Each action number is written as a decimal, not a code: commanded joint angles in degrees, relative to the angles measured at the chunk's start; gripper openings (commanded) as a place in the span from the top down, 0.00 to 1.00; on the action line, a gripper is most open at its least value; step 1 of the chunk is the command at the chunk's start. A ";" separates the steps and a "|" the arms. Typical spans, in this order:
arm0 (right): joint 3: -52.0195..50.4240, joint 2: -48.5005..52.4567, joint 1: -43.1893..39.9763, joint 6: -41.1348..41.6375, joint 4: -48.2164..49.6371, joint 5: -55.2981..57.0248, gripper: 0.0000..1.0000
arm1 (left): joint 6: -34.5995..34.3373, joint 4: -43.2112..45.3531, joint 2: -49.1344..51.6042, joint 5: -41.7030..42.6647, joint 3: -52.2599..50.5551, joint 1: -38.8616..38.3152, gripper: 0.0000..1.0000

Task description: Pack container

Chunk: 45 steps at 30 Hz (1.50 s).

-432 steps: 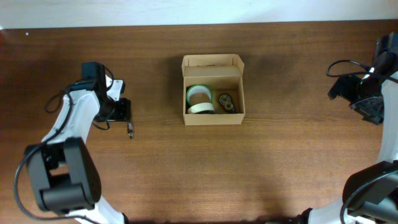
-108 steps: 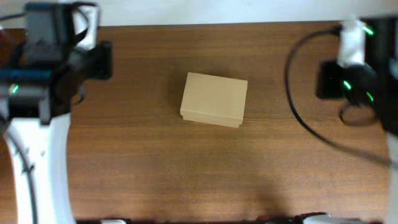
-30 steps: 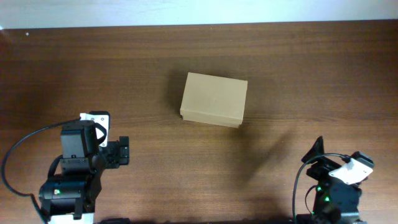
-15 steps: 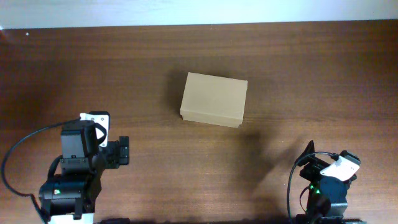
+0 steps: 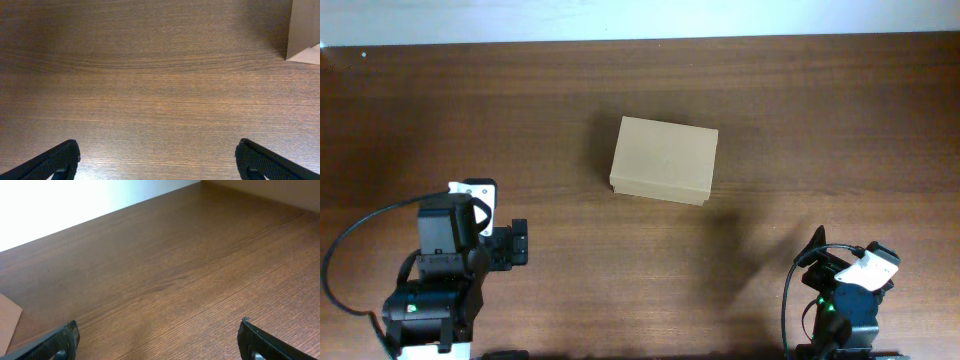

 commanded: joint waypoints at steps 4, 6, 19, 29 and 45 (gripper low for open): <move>-0.52 -0.55 -0.44 0.72 0.20 -0.15 0.01 | 0.31 0.13 -3.89 -0.61 -0.76 0.07 0.00; -0.52 -0.55 -0.42 0.70 0.20 -0.15 0.01 | 0.31 0.13 -7.58 -0.61 -2.47 0.07 0.00; -0.52 -0.55 -0.44 0.70 0.20 -0.15 0.01 | 0.28 48.13 -35.34 -1.46 -35.08 0.07 0.00; -0.52 -0.55 -0.44 0.70 0.20 -0.15 0.01 | 0.31 56.68 -44.00 -1.46 -49.05 -0.02 0.00; -0.52 -0.55 -0.42 0.72 0.20 -0.15 0.01 | 0.31 52.96 -48.37 -1.46 -52.94 0.02 0.00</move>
